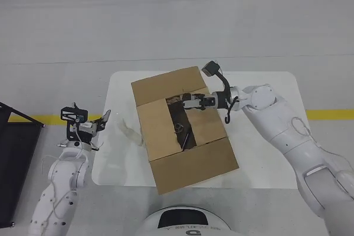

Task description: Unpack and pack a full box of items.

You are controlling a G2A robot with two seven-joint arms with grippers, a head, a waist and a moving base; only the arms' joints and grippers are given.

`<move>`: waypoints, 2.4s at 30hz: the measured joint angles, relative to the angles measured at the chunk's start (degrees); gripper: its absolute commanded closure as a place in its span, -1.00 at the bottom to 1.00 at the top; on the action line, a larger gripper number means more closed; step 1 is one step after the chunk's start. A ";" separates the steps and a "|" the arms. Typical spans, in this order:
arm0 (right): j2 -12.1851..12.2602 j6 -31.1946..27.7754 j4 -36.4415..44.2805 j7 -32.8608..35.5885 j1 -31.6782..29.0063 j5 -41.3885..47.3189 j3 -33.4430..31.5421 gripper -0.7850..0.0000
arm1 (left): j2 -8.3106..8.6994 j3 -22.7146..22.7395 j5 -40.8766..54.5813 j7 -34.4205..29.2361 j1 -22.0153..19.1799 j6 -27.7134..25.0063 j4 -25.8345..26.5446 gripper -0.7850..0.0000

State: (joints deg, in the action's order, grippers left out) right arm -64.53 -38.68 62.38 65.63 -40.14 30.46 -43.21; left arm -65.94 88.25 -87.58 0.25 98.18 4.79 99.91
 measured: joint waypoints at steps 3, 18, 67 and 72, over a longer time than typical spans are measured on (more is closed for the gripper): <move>0.00 0.00 0.00 0.00 0.00 0.00 0.00 -1.00 | -0.11 -3.22 -11.14 -9.36 -2.23 1.76 -1.93 -1.00; 0.00 0.00 0.00 0.00 0.00 0.00 0.00 -1.00 | -2.81 -19.67 -26.34 -25.27 -12.89 1.16 -8.18 -1.00; 0.00 0.00 0.00 0.00 0.00 0.00 0.00 -1.00 | -5.62 -19.49 -4.49 -21.03 -17.40 -8.52 -5.48 -1.00; 0.00 0.00 0.00 0.00 0.00 0.00 0.00 -1.00 | -6.80 -23.50 -5.16 -22.65 -22.86 -6.29 -8.61 -1.00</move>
State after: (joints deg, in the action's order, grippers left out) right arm -64.53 -38.68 62.38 65.62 -40.14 30.46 -43.22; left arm -72.74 64.75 -92.74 -22.40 75.32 -1.50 91.30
